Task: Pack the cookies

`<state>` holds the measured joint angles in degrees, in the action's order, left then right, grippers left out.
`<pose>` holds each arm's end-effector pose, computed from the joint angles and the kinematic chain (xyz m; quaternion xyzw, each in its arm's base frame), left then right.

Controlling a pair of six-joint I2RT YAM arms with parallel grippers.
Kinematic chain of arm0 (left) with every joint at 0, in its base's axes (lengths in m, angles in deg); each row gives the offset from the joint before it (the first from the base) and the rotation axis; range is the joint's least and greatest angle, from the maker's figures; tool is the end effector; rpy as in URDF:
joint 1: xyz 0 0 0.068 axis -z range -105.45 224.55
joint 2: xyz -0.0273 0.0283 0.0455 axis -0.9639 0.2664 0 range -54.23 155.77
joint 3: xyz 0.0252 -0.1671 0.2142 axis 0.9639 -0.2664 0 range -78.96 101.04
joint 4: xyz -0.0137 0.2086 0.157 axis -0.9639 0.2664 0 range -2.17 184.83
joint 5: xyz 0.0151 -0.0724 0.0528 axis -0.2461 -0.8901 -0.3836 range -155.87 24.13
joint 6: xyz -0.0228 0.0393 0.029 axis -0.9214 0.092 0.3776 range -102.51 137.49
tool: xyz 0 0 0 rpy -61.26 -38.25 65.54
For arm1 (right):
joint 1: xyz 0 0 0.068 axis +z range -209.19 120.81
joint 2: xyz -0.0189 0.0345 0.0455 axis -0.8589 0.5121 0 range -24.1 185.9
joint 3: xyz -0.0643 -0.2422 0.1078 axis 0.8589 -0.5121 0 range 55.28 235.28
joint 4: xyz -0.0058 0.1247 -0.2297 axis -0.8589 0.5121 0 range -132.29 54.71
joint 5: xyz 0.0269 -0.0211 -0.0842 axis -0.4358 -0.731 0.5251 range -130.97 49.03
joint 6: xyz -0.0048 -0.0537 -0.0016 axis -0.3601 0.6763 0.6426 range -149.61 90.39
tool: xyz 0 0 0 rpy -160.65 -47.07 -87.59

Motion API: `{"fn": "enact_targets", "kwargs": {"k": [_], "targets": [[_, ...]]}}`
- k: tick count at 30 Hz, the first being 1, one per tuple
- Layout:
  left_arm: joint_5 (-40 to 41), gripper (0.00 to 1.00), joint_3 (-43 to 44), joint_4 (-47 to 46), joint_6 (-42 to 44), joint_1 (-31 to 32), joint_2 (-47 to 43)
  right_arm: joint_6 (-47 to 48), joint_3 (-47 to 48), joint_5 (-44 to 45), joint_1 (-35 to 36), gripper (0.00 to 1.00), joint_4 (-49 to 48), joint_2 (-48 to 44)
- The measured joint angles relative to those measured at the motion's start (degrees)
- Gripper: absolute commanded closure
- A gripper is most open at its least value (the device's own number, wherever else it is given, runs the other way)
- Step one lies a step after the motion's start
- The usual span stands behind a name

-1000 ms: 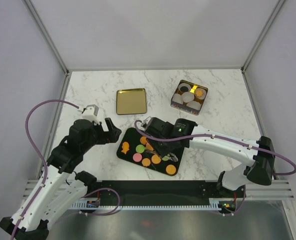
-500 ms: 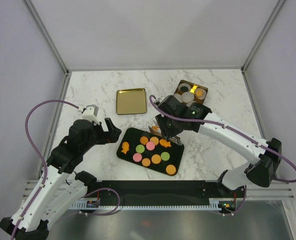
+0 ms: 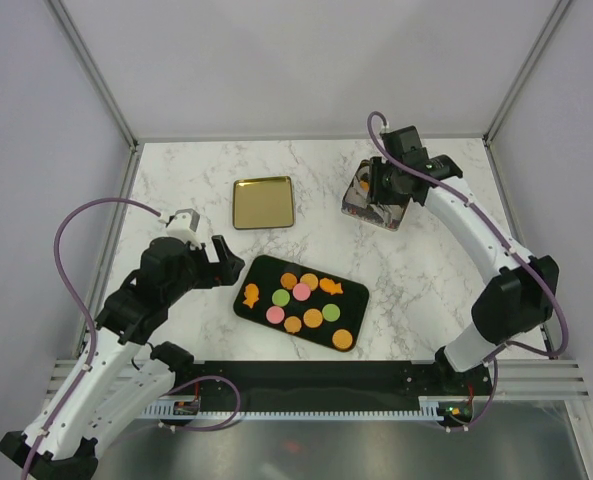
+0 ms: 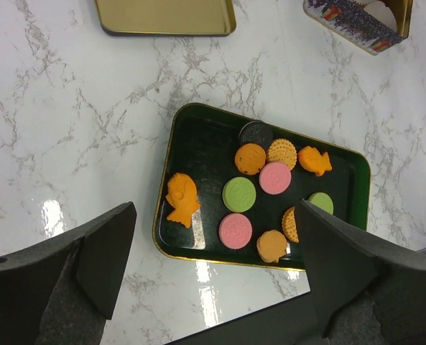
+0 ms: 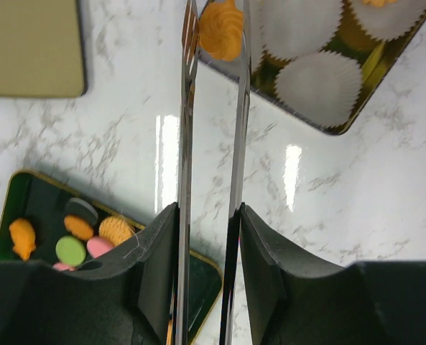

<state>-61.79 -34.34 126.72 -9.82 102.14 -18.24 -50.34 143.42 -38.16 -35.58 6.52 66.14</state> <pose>0.1200 -0.0599 0.3095 -0.0156 0.8667 -0.2020 0.4559 0.3096 0.1334 0.3435 -0.0155 0.9420 0.1048 0.3184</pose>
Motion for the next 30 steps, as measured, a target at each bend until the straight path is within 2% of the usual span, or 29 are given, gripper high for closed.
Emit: {"fn": "enact_targets", "kwargs": {"k": [5, 10, 30], "targets": [[-0.11, 0.00, 0.00, 0.00, 0.00, 0.00, 0.11, -0.02, 0.22, -0.39, -6.82, 0.55, -3.74, 5.84], [-0.11, 0.00, 0.00, 0.00, 0.00, 0.00, 0.11, -0.07, 1.09, -1.01, -9.88, 0.55, -5.79, 10.73], [-0.09, 0.00, 0.00, 0.00, 0.00, 0.00, 0.13, -0.46, -0.85, -2.16, -10.88, 0.50, -7.87, 9.97]]}}
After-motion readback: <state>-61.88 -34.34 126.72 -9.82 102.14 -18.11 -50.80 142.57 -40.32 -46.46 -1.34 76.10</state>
